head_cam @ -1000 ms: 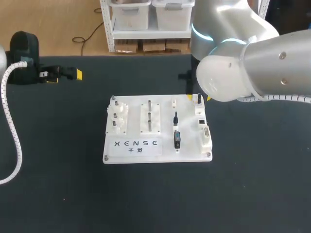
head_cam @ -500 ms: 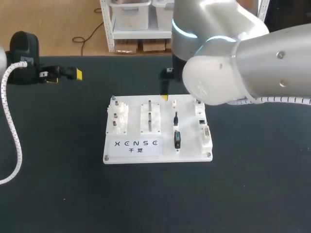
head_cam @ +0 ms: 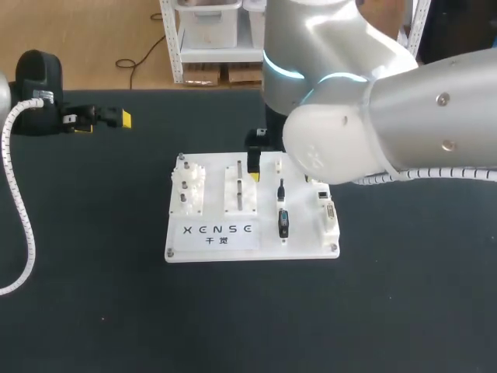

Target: Insert the USB connector, Ethernet cable, and multi-pin plug into their matching sockets one by one.

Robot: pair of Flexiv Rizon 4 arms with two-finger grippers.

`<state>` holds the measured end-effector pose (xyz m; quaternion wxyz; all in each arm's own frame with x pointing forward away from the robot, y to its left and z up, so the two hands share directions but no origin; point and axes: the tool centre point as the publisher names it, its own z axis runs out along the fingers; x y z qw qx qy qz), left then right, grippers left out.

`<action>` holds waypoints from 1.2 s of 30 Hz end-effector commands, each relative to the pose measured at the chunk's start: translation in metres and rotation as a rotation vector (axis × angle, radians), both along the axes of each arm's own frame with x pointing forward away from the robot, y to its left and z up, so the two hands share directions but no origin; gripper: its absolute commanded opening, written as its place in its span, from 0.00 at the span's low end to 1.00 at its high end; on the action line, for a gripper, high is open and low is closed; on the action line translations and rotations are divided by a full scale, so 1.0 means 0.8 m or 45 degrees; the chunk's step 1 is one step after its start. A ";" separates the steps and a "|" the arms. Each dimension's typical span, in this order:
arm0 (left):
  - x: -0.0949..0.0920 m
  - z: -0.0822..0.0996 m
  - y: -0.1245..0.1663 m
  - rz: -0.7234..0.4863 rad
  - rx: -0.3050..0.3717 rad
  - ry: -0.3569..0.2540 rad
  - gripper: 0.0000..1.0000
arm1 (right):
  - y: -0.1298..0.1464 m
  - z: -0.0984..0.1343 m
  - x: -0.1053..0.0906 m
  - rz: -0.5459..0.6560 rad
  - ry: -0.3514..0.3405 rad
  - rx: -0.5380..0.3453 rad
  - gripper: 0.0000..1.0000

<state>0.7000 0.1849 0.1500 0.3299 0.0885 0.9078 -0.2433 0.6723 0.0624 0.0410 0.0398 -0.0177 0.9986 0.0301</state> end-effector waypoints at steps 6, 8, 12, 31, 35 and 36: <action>0.000 0.000 0.000 0.000 0.000 0.000 1.00 | 0.008 -0.017 -0.013 0.047 -0.003 -0.015 1.00; 0.000 0.000 0.000 0.000 0.000 0.000 1.00 | 0.007 -0.023 -0.013 0.057 -0.012 -0.032 1.00; 0.000 0.000 0.000 0.000 0.000 0.000 1.00 | 0.006 -0.029 -0.014 0.080 -0.023 -0.049 1.00; 0.000 0.000 0.000 0.000 0.000 0.000 1.00 | 0.004 -0.037 -0.016 0.093 -0.019 -0.050 0.36; 0.000 0.000 0.000 0.000 0.000 0.000 1.00 | 0.004 -0.036 -0.015 0.091 -0.021 -0.043 0.29; 0.000 0.000 0.000 0.000 0.000 0.000 1.00 | 0.004 -0.036 -0.015 0.091 -0.021 -0.041 0.26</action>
